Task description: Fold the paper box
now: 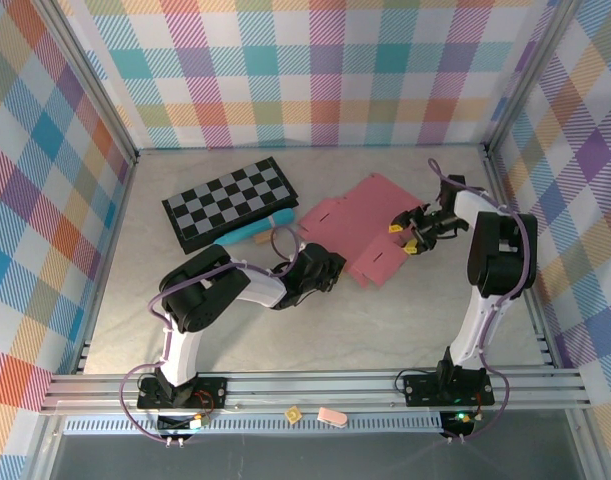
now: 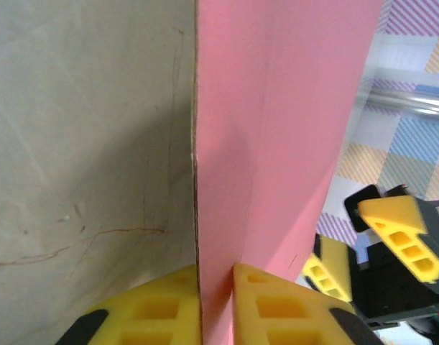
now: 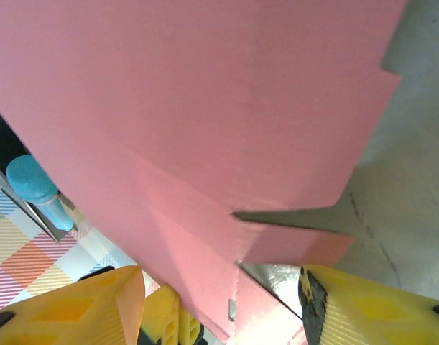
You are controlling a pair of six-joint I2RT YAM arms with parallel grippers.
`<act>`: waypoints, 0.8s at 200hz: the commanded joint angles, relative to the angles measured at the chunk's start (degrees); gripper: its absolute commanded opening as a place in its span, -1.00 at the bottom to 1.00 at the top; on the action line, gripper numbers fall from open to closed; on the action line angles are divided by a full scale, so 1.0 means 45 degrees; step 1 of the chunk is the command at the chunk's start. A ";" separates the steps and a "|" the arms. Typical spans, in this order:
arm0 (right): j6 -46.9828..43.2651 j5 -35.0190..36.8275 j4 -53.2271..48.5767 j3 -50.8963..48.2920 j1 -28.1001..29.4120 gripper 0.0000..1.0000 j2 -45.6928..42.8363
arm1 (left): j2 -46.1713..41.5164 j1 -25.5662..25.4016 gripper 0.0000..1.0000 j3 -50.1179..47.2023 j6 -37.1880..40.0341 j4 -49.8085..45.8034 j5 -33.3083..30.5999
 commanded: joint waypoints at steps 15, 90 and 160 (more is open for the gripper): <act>0.0563 0.0831 -0.0634 0.0444 0.0171 0.17 -0.2083 | -0.1265 0.0119 -0.98 0.1550 0.1015 -0.1418 -0.0564; 0.2222 0.4961 -0.1911 0.2165 0.1460 0.13 -0.5414 | -0.2720 0.0216 -1.00 0.5431 0.1816 -0.7356 -0.2538; 0.9096 0.5624 0.1561 0.0323 0.3731 0.19 -0.9410 | -0.2847 0.0256 -1.00 0.9180 0.0049 -1.2392 -0.5561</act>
